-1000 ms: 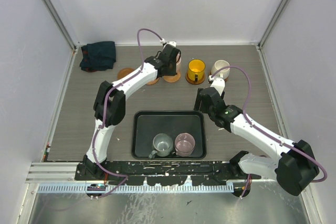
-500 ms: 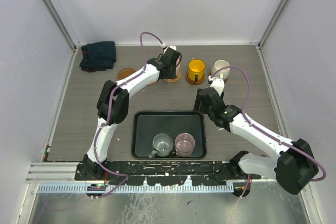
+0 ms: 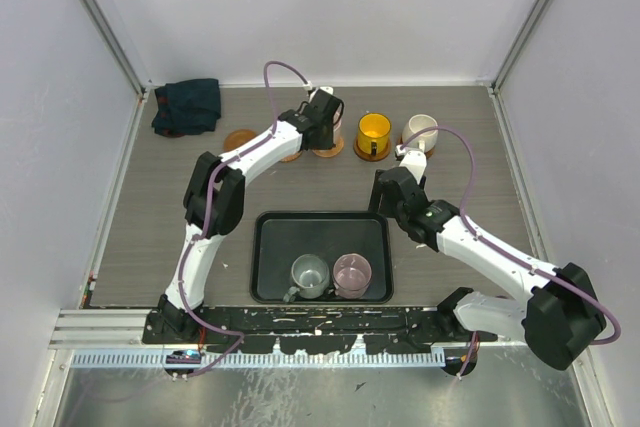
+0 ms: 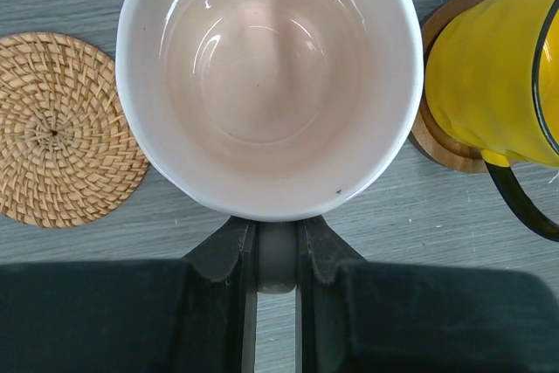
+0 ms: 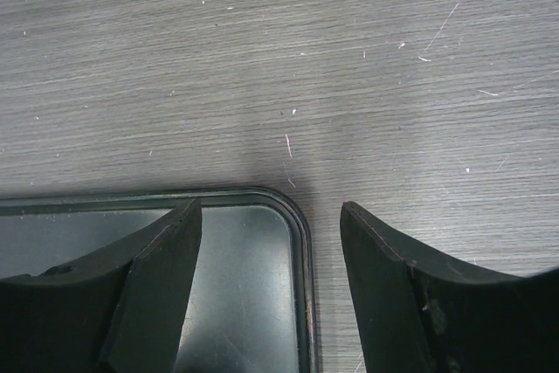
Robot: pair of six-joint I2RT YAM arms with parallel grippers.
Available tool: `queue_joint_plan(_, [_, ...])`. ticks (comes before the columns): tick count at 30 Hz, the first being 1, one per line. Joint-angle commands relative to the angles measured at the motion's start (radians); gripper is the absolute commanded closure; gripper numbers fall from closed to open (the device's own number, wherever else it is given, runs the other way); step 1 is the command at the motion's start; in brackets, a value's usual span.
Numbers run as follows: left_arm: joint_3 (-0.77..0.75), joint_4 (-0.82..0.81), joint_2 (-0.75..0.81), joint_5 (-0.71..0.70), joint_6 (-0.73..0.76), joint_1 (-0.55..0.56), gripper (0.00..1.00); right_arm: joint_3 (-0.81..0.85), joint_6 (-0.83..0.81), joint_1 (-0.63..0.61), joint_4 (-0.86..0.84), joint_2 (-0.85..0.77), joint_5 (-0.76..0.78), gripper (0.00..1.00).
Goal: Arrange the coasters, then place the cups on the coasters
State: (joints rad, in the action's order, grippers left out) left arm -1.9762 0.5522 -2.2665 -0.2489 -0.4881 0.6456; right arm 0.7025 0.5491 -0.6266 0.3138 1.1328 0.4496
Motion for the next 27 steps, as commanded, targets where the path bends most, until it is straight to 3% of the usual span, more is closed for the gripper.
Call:
queue_joint_plan(1, [-0.034, -0.077, 0.029, 0.009, -0.019, -0.005, 1.0, 0.005, 0.016, -0.006, -0.041, 0.003, 0.0, 0.31])
queue_joint_plan(27, [0.016, -0.082, 0.035, 0.006, -0.032, -0.004, 1.0, 0.006, 0.017, -0.007, -0.053, 0.016, -0.014, 0.31])
